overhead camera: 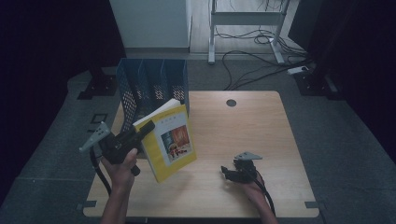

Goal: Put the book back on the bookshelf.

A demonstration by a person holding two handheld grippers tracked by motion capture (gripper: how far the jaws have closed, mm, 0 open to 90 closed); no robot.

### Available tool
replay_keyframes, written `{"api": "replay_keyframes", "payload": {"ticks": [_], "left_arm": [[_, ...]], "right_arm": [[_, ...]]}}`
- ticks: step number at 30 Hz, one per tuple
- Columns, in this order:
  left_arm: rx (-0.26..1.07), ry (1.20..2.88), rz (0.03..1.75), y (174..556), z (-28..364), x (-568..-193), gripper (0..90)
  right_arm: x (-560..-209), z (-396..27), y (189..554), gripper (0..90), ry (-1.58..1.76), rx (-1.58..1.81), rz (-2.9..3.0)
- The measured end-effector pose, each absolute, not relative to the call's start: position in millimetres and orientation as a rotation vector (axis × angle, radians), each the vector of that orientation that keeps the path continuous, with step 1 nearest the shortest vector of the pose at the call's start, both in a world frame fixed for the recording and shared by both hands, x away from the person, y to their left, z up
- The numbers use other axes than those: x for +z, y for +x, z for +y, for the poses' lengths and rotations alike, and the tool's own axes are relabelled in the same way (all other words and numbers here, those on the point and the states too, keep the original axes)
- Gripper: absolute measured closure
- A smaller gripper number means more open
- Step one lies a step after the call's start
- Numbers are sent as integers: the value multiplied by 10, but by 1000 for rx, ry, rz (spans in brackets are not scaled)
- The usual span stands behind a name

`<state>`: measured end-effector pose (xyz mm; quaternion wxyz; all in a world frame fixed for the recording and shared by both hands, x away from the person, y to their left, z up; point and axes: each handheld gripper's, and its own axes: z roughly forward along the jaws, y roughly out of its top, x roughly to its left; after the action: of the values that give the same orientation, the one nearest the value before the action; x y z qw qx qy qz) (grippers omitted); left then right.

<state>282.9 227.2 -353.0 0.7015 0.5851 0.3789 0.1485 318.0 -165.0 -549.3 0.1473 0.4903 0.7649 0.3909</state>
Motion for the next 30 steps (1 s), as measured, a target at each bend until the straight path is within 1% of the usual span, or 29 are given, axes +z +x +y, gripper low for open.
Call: {"api": "replay_keyframes", "payload": {"ticks": [9,30], "left_arm": [[342,1286,854,2896,2301,-3462,756],[418,1250,890,3075,2417,-3225,756]], "right_arm": [[-5497,-1658,3181,337,1407,1132,2200],[-5505,-1668,3176,338,1408,1142,2191]]}}
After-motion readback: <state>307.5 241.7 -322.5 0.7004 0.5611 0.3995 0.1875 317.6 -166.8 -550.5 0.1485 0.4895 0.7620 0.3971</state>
